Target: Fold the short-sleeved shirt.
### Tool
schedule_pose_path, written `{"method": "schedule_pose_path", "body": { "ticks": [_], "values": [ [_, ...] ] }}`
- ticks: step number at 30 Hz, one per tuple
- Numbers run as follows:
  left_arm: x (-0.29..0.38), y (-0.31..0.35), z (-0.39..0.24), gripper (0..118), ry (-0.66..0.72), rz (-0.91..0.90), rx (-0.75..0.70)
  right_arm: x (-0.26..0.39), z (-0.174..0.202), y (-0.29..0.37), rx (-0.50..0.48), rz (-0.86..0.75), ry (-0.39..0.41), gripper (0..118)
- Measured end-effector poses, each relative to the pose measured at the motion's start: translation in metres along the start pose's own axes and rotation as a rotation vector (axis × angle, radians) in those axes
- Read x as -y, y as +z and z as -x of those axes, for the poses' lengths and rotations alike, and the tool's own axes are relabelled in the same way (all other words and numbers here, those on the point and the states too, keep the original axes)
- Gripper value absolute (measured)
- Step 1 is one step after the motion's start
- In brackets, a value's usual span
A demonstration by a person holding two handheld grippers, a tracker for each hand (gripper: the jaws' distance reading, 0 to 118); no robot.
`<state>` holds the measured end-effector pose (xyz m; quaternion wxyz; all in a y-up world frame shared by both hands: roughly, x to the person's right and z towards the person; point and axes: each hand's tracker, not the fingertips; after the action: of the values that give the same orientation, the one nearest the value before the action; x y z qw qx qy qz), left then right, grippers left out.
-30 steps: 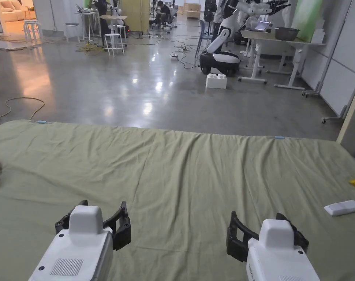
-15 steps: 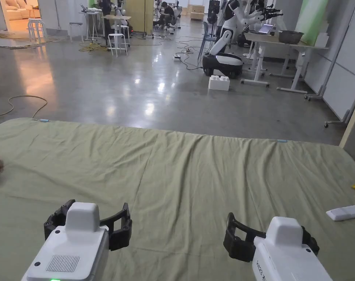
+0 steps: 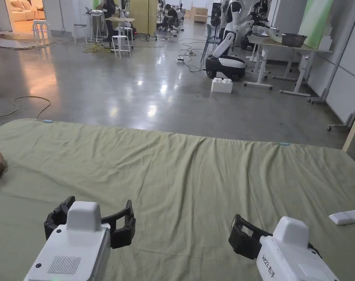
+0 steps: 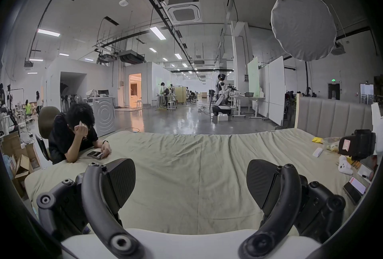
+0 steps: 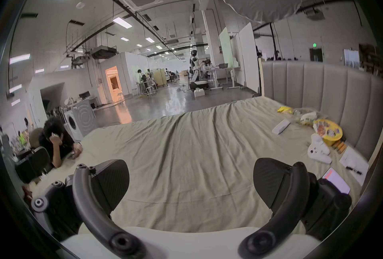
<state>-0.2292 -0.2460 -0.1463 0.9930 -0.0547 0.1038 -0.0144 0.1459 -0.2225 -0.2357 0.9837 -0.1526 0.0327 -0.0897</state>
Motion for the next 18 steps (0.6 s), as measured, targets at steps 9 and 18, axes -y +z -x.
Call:
{"method": "schedule_pose_path", "body": {
  "ticks": [9,18],
  "values": [
    [0.000,-0.001,0.001,108,-0.015,-0.028,0.020,-0.013,0.012,-0.007,0.052,0.047,-0.023,118],
    [-0.004,-0.005,0.001,108,-0.019,-0.001,0.043,-0.017,0.028,-0.014,0.165,0.080,0.070,118]
  ]
}}
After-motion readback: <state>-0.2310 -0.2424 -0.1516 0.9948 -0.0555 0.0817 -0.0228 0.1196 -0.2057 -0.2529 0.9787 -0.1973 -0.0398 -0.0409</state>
